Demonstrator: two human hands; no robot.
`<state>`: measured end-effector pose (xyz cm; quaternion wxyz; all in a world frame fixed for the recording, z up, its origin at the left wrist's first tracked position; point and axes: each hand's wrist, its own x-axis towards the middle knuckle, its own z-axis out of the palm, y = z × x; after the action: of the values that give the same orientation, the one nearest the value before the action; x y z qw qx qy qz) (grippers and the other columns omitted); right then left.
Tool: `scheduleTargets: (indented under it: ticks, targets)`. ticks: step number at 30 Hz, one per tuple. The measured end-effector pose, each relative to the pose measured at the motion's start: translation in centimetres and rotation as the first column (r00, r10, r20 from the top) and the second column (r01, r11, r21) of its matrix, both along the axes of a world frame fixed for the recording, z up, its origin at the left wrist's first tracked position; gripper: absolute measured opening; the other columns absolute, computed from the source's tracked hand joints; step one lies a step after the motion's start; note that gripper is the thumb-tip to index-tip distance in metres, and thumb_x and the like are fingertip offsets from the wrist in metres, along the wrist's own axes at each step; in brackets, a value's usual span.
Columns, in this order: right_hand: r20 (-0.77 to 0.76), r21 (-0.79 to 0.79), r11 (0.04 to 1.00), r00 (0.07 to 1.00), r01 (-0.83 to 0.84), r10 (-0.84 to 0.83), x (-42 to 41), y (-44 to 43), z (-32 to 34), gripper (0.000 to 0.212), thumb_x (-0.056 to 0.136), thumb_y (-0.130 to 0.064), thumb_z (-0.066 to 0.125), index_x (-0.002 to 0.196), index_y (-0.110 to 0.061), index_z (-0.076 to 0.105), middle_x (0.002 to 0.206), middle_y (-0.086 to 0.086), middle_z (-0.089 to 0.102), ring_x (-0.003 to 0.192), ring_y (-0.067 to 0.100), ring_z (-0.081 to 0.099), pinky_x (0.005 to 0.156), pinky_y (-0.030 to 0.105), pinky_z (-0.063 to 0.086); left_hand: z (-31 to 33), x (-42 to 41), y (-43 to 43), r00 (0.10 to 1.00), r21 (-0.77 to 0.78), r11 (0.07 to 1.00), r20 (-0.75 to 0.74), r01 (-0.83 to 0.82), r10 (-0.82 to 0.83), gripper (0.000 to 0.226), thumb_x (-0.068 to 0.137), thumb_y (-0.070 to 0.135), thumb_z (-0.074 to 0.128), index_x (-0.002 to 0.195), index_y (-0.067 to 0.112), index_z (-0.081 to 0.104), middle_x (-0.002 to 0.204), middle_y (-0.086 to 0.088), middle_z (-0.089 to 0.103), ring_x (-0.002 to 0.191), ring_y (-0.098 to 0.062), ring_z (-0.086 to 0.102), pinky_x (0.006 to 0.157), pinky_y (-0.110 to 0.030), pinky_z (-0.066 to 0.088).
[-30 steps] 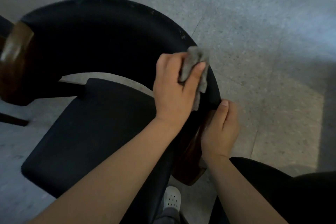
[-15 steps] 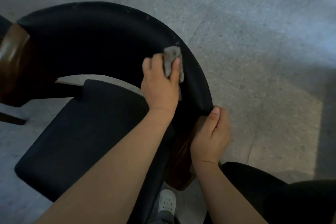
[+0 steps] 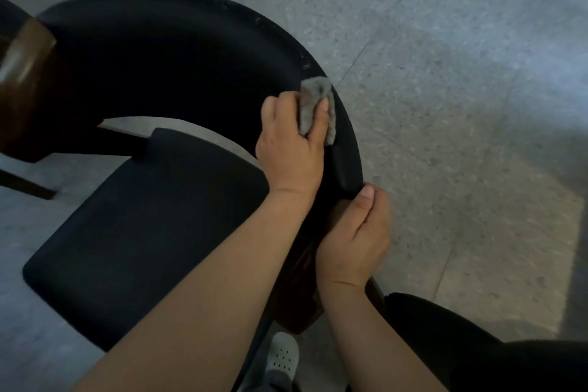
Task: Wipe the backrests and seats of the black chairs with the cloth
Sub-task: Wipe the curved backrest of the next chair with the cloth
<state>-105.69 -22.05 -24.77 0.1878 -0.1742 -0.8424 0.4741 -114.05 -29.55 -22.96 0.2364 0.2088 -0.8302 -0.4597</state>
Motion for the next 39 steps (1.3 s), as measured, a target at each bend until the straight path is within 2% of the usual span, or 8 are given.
scheduleTargets:
  ticks: [5, 7, 9, 13, 16, 25, 31, 39]
  targets:
    - [0.022, -0.07, 0.996, 0.999, -0.046, 0.048, 0.0, 0.4, 1.5, 0.041, 0.099, -0.044, 0.027, 0.091, -0.019, 0.058, 0.077, -0.004, 0.055, 0.069, 0.009, 0.052, 0.061, 0.024, 0.038, -1.6, 0.3, -0.5, 0.989, 0.134, 0.985, 0.118, -0.106, 0.091, 0.024, 0.101, 0.041, 0.046, 0.101, 0.017, 0.053, 0.095, 0.008, 0.044, 0.07, 0.006, 0.043, 0.06, -0.01, 0.026]
    - [-0.018, -0.158, 0.986, 0.998, -0.057, 0.054, -1.3, 0.8, 3.3, 0.028, 0.101, -0.037, 0.032, 0.089, -0.028, 0.056, 0.074, -0.01, 0.054, 0.067, 0.003, 0.053, 0.06, 0.021, 0.042, -2.3, 0.3, -0.9, 0.987, 0.149, 0.984, 0.139, -0.095, 0.074, 0.028, 0.101, 0.04, 0.044, 0.106, 0.015, 0.055, 0.097, 0.007, 0.045, 0.069, 0.001, 0.042, 0.06, -0.016, 0.028]
    - [-0.049, -0.162, 0.984, 0.996, -0.076, 0.069, -3.5, 1.0, 5.0, 0.026, 0.101, -0.032, 0.035, 0.091, -0.024, 0.058, 0.075, -0.012, 0.055, 0.069, -0.001, 0.053, 0.063, 0.016, 0.043, -3.0, 0.5, -1.6, 0.982, 0.145, 0.985, 0.176, -0.094, 0.068, 0.031, 0.102, 0.041, 0.042, 0.108, 0.013, 0.055, 0.098, 0.005, 0.046, 0.075, -0.003, 0.044, 0.066, -0.023, 0.032]
    - [0.063, 0.05, 0.977, 0.977, -0.209, 0.206, -7.2, -0.2, 5.2, 0.026, 0.104, -0.033, 0.038, 0.096, -0.018, 0.058, 0.075, -0.011, 0.053, 0.068, -0.004, 0.052, 0.06, 0.01, 0.038, -5.2, 1.2, -2.8, 0.969, 0.146, 0.987, 0.247, -0.068, 0.03, 0.033, 0.102, 0.042, 0.037, 0.105, 0.013, 0.054, 0.1, 0.001, 0.05, 0.079, -0.008, 0.048, 0.068, -0.025, 0.035]
    - [0.092, 0.202, 0.957, 0.976, -0.21, 0.195, -7.4, -0.7, 3.8, 0.03, 0.102, -0.04, 0.036, 0.099, -0.02, 0.059, 0.079, -0.008, 0.056, 0.069, 0.003, 0.054, 0.06, 0.018, 0.038, -7.2, 1.7, -3.9, 0.959, 0.161, 0.987, 0.281, -0.018, -0.028, 0.032, 0.103, 0.043, 0.035, 0.107, 0.017, 0.053, 0.101, 0.002, 0.05, 0.079, -0.007, 0.05, 0.068, -0.023, 0.037]
    - [0.072, 0.318, 0.932, 0.985, -0.173, 0.158, -7.1, -0.7, 4.0, 0.025, 0.1, -0.032, 0.038, 0.102, -0.018, 0.06, 0.084, -0.006, 0.058, 0.074, 0.009, 0.054, 0.062, 0.02, 0.038, -10.5, 3.0, -7.7, 0.826, 0.203, 0.976, 0.535, 0.079, -0.178, 0.035, 0.102, 0.044, 0.033, 0.108, 0.016, 0.054, 0.097, -0.006, 0.061, 0.074, -0.011, 0.058, 0.058, -0.025, 0.039]
    - [0.113, 0.368, 0.916, 0.986, -0.158, 0.125, -7.0, -0.8, 4.0, 0.027, 0.1, -0.031, 0.038, 0.105, -0.016, 0.06, 0.085, -0.005, 0.058, 0.074, 0.01, 0.052, 0.059, 0.013, 0.031, -4.0, 2.4, -8.2, 0.961, 0.185, 0.975, 0.223, 0.121, -0.162, 0.032, 0.101, 0.046, 0.035, 0.101, 0.017, 0.049, 0.096, -0.001, 0.055, 0.078, -0.009, 0.055, 0.065, -0.027, 0.046]
    - [0.095, 0.34, 0.928, 0.987, -0.152, 0.127, -6.9, -1.0, 4.1, 0.03, 0.099, -0.03, 0.039, 0.106, -0.012, 0.061, 0.086, -0.006, 0.057, 0.072, 0.007, 0.047, 0.057, 0.007, 0.03, 3.4, -1.6, -4.3, 0.983, 0.127, 0.976, -0.051, 0.179, -0.174, 0.026, 0.095, 0.046, 0.054, 0.097, 0.02, 0.055, 0.097, 0.008, 0.05, 0.081, -0.002, 0.052, 0.068, -0.019, 0.046]
